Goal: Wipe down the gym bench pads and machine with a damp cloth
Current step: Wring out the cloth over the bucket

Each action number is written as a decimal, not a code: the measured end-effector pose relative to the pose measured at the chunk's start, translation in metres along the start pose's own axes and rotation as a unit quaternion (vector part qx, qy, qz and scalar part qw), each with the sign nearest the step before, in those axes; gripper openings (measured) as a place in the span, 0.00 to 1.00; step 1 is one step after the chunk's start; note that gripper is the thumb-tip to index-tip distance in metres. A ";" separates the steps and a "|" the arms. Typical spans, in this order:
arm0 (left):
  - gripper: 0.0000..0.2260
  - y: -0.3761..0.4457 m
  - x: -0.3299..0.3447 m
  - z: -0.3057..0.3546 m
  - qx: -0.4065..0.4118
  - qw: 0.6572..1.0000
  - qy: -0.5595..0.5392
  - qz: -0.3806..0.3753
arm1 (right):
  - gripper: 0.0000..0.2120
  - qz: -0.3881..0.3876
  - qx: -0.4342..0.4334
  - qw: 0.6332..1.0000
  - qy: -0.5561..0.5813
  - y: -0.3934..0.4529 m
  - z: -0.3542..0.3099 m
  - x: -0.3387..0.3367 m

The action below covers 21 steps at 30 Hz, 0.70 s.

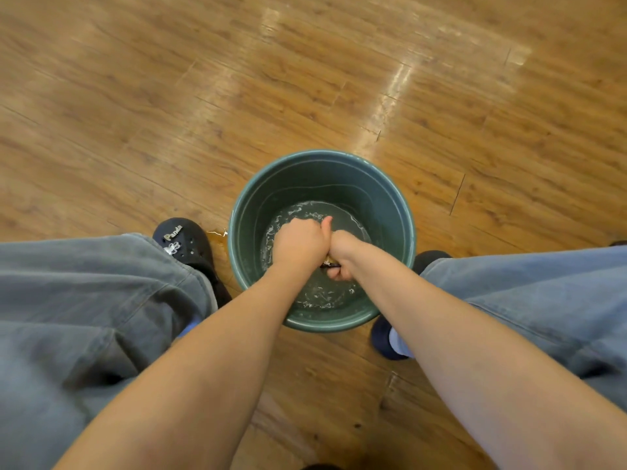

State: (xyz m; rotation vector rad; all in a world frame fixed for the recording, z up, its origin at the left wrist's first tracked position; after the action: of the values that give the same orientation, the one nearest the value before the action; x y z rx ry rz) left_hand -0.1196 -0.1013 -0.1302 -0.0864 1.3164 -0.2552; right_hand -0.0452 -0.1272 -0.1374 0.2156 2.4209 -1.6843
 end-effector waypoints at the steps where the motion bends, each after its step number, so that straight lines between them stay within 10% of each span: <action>1: 0.26 -0.001 -0.003 0.003 0.027 0.999 0.026 0.000 | 0.11 0.004 0.007 1.000 0.009 0.000 -0.003 -0.003; 5: 0.15 -0.003 -0.012 0.008 0.112 0.992 -0.040 -0.042 | 0.11 0.054 0.015 0.997 0.046 0.008 -0.014 -0.023; 11: 0.40 -0.016 -0.008 0.033 0.145 0.985 -0.008 -0.097 | 0.17 0.064 -0.012 0.998 0.001 0.005 -0.022 -0.039; 16: 0.10 -0.007 -0.013 -0.002 0.038 0.997 -0.069 0.006 | 0.23 0.120 -0.288 0.932 -0.183 -0.016 -0.034 -0.012; 21: 0.05 -0.006 -0.027 0.015 0.131 0.981 -0.069 -0.127 | 0.24 0.152 -0.393 0.851 -0.313 -0.020 -0.034 -0.026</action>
State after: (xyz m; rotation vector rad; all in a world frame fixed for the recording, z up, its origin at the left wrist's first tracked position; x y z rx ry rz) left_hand -0.1125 -0.1023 -0.0996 -0.0484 1.1234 -0.6277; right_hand -0.0273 -0.1026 -0.1012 -0.0700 2.1697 -0.4221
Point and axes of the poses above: each hand's wrist, its own y-axis towards the middle knuckle, its own x-axis out of the palm, z = x × y, the point moved 3 cm from there along y, towards the middle knuckle, and after that the axes turned 7 degrees about z, right-handed, at the moved point
